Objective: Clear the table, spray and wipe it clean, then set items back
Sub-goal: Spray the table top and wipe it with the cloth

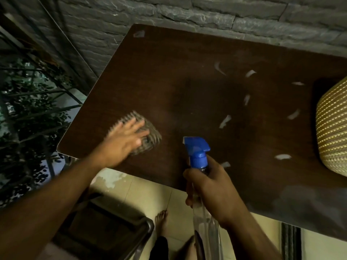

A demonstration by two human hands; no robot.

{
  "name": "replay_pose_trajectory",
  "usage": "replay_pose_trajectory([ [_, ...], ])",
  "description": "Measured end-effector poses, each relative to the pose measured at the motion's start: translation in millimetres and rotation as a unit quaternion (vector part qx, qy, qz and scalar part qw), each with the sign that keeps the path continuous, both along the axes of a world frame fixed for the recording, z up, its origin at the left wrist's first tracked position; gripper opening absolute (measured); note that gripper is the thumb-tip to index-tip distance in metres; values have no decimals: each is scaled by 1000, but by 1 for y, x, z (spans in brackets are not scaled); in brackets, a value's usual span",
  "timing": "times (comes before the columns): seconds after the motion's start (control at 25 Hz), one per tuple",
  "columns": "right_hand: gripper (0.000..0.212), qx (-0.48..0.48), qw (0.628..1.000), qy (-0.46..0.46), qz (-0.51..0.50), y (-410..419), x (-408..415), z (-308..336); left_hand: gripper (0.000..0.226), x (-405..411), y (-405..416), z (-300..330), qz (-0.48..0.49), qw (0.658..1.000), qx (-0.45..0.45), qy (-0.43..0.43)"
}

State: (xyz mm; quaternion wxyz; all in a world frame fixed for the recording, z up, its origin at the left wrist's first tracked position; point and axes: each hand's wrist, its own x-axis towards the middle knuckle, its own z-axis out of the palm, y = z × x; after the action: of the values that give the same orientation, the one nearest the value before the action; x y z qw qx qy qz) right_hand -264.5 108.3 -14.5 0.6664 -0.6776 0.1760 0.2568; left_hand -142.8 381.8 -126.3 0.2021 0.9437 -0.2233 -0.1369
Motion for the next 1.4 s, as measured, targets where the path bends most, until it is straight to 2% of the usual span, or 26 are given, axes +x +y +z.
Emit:
replay_pose_trajectory([
  [0.08,17,-5,1000,-20,6,0,-1,2,57,48,-16,-2,70,996,43,-26],
  [0.16,15,-1,999,-34,7,1,-2,4,57,46,-45,-3,81,995,51,-28],
  [0.28,14,17,999,-28,9,2,-7,5,52,-48,-36,-5,-58,998,20,-34],
  [0.32,16,20,1000,-22,9,1,-9,5,52,-76,-19,-1,-72,997,3,-28],
  [0.4,18,26,1000,-10,8,1,-12,5,53,-75,16,3,-17,1000,-16,-14],
  [0.48,19,17,1000,-16,15,2,-11,4,57,-21,26,1,63,998,21,-12],
  [0.6,19,11,999,-33,10,9,-8,2,61,30,-22,3,103,992,61,-31],
  [0.64,19,13,999,-32,12,11,-7,2,59,19,-40,0,78,994,57,-41],
  [0.72,18,22,999,-30,22,14,-9,4,55,-47,-55,-6,-33,997,47,-49],
  [0.8,19,24,999,-22,23,12,-12,6,52,-108,-36,-7,-101,993,48,-38],
  [1.0,18,12,1000,-14,10,15,-6,0,43,-83,4,-6,-104,993,27,-54],
  [1.16,18,40,999,-25,13,34,2,3,38,-84,-8,-6,-47,994,-2,-94],
  [1.4,17,29,999,-29,28,42,5,3,58,-89,-32,-1,11,999,25,-47],
])
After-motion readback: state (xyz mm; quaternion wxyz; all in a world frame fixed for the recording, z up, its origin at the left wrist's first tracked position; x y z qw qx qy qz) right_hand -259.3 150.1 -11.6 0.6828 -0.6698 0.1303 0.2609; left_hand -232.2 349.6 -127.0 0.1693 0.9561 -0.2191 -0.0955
